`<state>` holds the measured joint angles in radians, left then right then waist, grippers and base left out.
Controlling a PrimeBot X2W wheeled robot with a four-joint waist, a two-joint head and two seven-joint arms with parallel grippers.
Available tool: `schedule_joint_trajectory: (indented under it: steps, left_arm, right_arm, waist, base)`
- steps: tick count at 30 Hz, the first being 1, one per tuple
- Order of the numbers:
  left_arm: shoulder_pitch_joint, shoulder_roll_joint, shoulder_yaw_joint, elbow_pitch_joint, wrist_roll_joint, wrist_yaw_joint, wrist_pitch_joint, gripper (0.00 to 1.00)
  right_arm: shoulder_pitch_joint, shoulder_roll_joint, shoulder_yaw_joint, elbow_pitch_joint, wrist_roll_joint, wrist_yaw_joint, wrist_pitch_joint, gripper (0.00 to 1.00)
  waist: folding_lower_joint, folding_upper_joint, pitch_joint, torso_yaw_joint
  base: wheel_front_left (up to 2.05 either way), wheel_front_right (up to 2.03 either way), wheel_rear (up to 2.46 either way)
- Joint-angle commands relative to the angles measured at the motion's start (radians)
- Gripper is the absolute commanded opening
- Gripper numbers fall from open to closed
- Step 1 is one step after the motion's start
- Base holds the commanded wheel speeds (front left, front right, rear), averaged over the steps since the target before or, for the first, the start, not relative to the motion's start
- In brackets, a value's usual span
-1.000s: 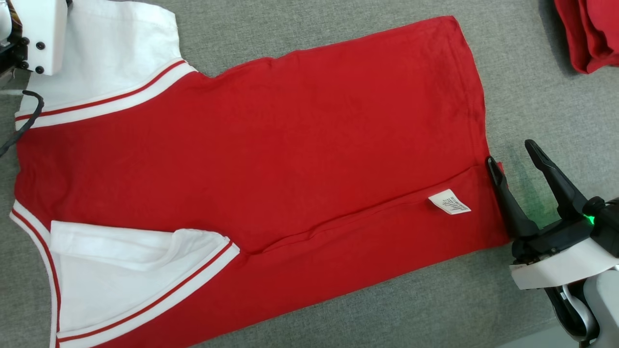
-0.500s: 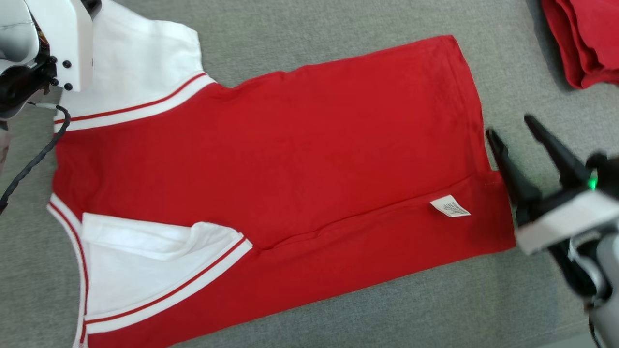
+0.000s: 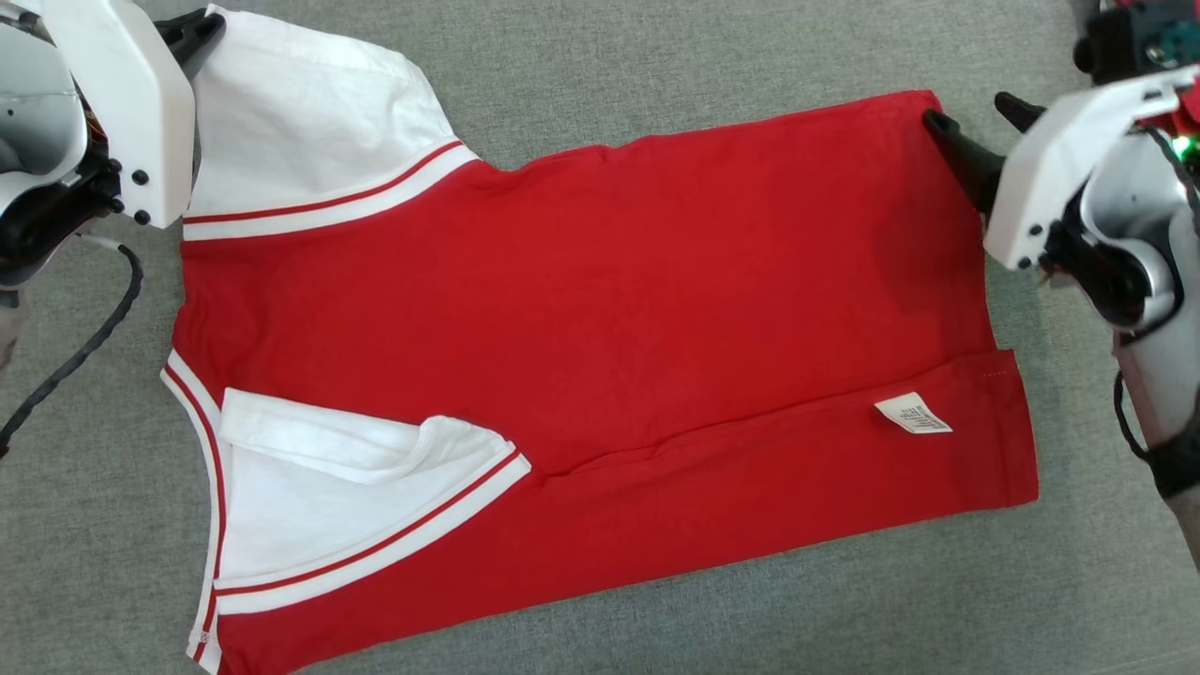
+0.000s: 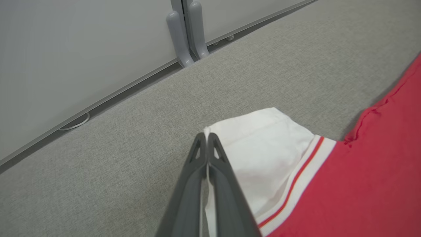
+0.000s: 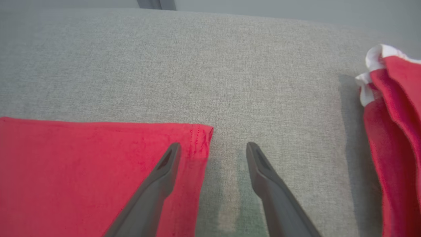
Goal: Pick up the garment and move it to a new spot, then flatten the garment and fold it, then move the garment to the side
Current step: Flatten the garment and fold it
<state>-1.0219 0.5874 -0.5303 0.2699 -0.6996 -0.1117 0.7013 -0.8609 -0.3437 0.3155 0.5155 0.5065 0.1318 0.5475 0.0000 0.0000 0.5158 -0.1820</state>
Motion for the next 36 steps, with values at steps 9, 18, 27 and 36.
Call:
schedule_joint_trajectory:
  steps: [9,18,27,36]
  left_arm:
    - [0.029,0.021,-0.007,-0.064,-0.007,0.022,0.026,0.00]
    - [0.031,0.032,-0.010,-0.090,-0.013,0.030,0.040,0.00]
    - [0.021,0.043,-0.006,-0.092,-0.006,0.023,0.014,0.00]
    - [0.017,0.033,0.019,-0.125,-0.044,0.000,-0.095,0.00]
  right_arm:
    - [-0.109,0.074,-0.028,0.135,-0.082,-0.002,0.094,1.00]
    - [-0.138,0.101,-0.027,0.178,-0.103,-0.002,0.069,0.62]
    - [-0.163,0.086,-0.004,0.167,-0.103,-0.002,0.034,0.00]
    - [-0.094,0.026,-0.078,0.074,0.030,-0.002,-0.072,0.00]
  waist:
    - [0.0000,0.0000,0.014,0.003]
    - [0.0000,0.0000,0.028,0.009]
    - [0.0000,0.0000,0.027,0.011]
    - [0.0000,0.0000,0.000,0.051]
  base:
    - [0.00,0.00,0.00]
    - [0.00,0.00,0.00]
    - [0.00,0.00,0.00]
    - [0.00,0.00,0.00]
